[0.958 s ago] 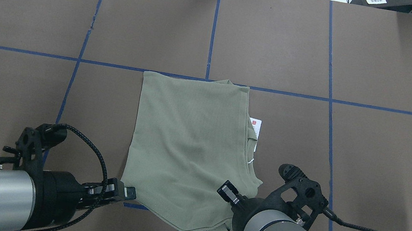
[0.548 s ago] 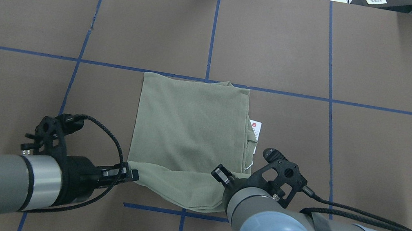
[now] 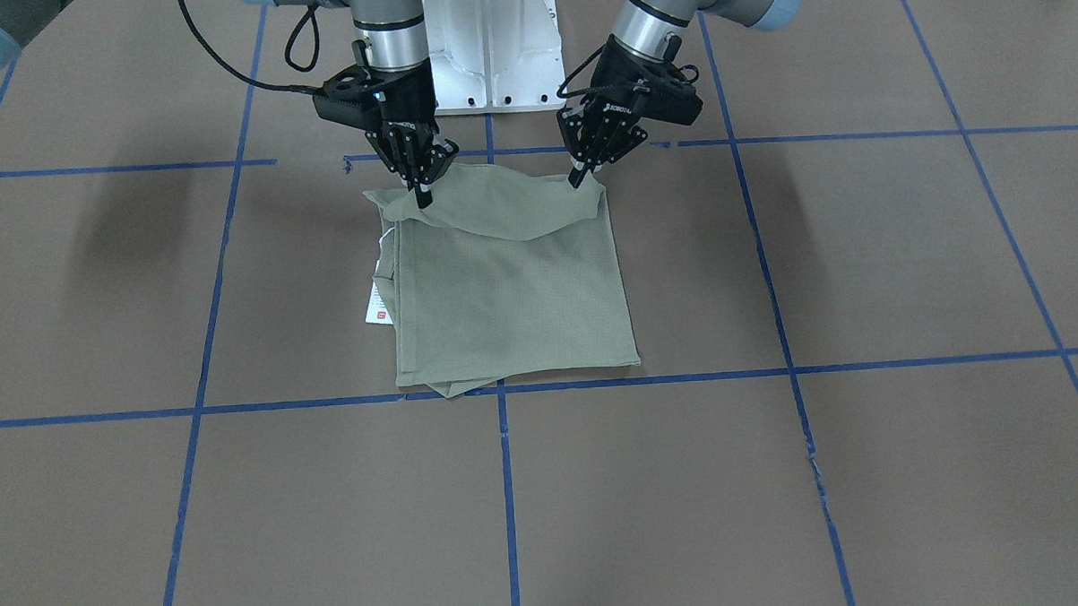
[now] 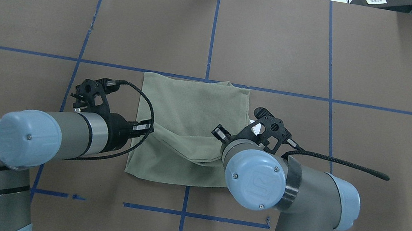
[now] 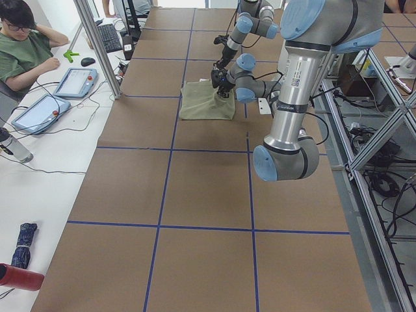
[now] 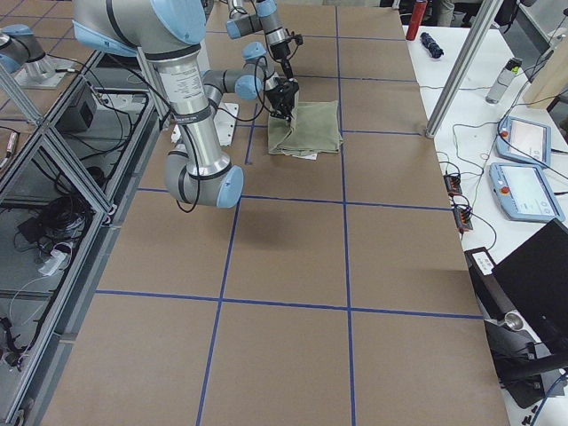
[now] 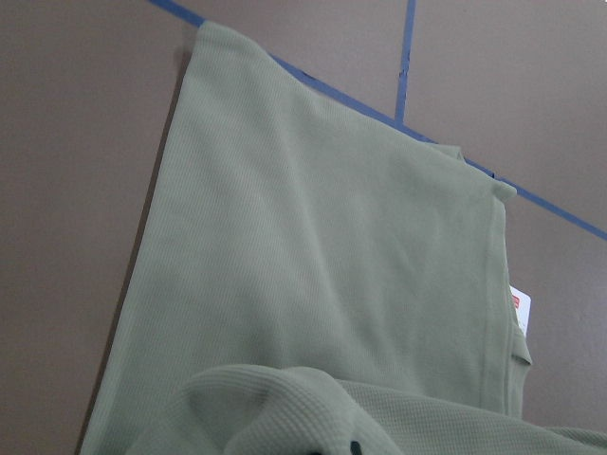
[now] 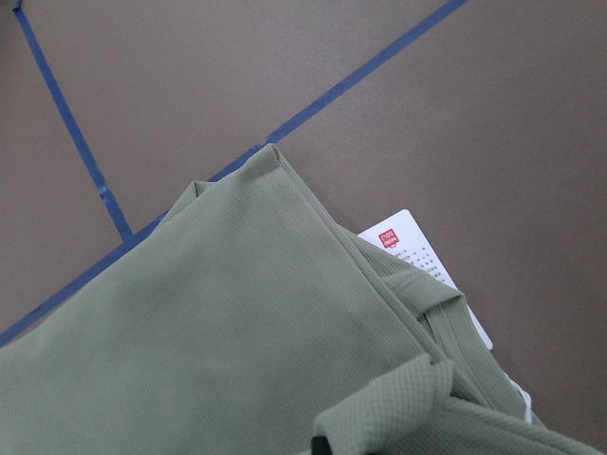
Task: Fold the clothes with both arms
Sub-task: 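Lift the near edge with both grippers and fold it away from the robot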
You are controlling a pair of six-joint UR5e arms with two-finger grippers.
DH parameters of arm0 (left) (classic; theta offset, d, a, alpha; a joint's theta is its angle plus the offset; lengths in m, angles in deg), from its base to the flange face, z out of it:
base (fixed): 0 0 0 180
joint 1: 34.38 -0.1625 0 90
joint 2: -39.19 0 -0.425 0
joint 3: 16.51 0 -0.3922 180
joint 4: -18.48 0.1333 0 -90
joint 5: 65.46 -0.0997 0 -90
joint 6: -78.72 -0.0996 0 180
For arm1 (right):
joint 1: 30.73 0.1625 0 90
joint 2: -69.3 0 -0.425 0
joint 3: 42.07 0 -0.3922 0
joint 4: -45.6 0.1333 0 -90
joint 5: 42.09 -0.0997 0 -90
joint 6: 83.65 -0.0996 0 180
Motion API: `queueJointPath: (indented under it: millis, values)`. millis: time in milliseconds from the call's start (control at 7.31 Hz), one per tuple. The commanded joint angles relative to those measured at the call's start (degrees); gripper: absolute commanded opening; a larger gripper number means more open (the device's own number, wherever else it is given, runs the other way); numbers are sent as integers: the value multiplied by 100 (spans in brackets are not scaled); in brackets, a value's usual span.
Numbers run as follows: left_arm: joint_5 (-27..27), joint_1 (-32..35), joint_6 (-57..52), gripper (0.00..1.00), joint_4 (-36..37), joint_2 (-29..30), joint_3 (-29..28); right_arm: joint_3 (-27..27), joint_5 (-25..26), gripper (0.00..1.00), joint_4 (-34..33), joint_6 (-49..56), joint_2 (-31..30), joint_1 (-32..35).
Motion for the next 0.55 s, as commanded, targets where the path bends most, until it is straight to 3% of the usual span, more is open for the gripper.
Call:
queueJointPath:
  millis: [0, 411]
  values:
    - [11, 416, -255, 0, 6, 323, -557, -725, -252, 0, 322, 175, 387, 402]
    - [-6, 576, -580, 0, -73, 544, -1287, -1842, -437, 0, 1237, 578, 572, 798]
